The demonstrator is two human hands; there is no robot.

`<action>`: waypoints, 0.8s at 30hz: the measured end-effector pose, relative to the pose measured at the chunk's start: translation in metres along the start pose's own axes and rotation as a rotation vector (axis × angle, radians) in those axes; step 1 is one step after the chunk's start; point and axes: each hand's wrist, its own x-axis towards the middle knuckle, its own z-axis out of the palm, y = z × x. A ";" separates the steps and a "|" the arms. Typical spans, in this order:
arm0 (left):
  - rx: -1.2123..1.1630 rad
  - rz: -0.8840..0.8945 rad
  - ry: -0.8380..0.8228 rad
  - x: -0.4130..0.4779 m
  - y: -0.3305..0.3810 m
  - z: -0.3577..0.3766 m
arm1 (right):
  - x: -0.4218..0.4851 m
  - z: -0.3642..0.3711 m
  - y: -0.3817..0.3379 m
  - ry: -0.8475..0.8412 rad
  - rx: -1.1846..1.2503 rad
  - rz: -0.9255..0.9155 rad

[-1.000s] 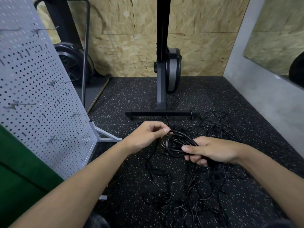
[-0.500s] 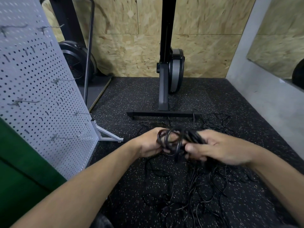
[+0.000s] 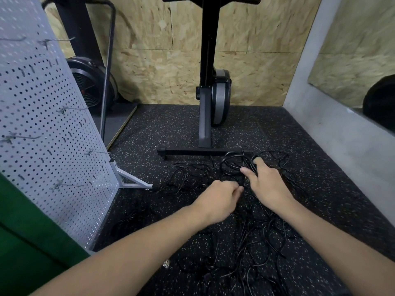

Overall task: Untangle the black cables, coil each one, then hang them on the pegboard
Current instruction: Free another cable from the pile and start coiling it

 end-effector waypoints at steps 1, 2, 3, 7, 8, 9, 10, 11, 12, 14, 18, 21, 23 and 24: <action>0.067 0.030 -0.002 -0.001 0.003 0.000 | 0.000 0.002 0.000 -0.002 -0.044 0.008; 0.139 0.057 -0.014 -0.002 0.006 -0.002 | -0.001 0.004 0.000 -0.023 -0.096 0.012; 0.226 0.090 -0.034 -0.004 0.009 -0.005 | -0.001 0.004 0.001 -0.056 -0.144 0.007; 0.530 0.306 -0.031 -0.013 0.008 -0.028 | -0.004 -0.003 0.009 -0.361 -0.188 -0.053; 0.545 0.374 0.000 -0.014 0.004 -0.034 | -0.007 -0.006 0.009 -0.465 -0.187 -0.049; 0.527 0.437 0.037 -0.014 -0.001 -0.041 | -0.010 -0.009 0.009 -0.562 -0.186 -0.054; 0.491 0.489 0.077 -0.013 -0.007 -0.045 | -0.013 -0.011 0.006 -0.638 -0.191 -0.085; 0.440 0.513 0.109 -0.011 -0.013 -0.048 | -0.017 -0.012 0.003 -0.685 -0.211 -0.132; 0.375 0.508 0.128 -0.008 -0.019 -0.049 | -0.021 -0.013 -0.001 -0.709 -0.230 -0.190; 0.191 0.447 0.127 -0.004 -0.027 -0.050 | -0.028 -0.013 -0.007 -0.733 -0.211 -0.306; -0.143 0.291 0.075 -0.002 -0.036 -0.056 | -0.037 -0.012 -0.013 -0.731 -0.092 -0.422; -0.165 0.112 -0.082 -0.005 -0.042 -0.062 | -0.038 -0.010 -0.014 -0.670 -0.071 -0.474; -0.140 0.011 -0.075 -0.005 -0.047 -0.064 | -0.038 -0.008 -0.014 -0.596 -0.053 -0.495; -0.133 -0.015 -0.039 -0.004 -0.049 -0.065 | -0.037 -0.009 -0.014 -0.565 -0.051 -0.500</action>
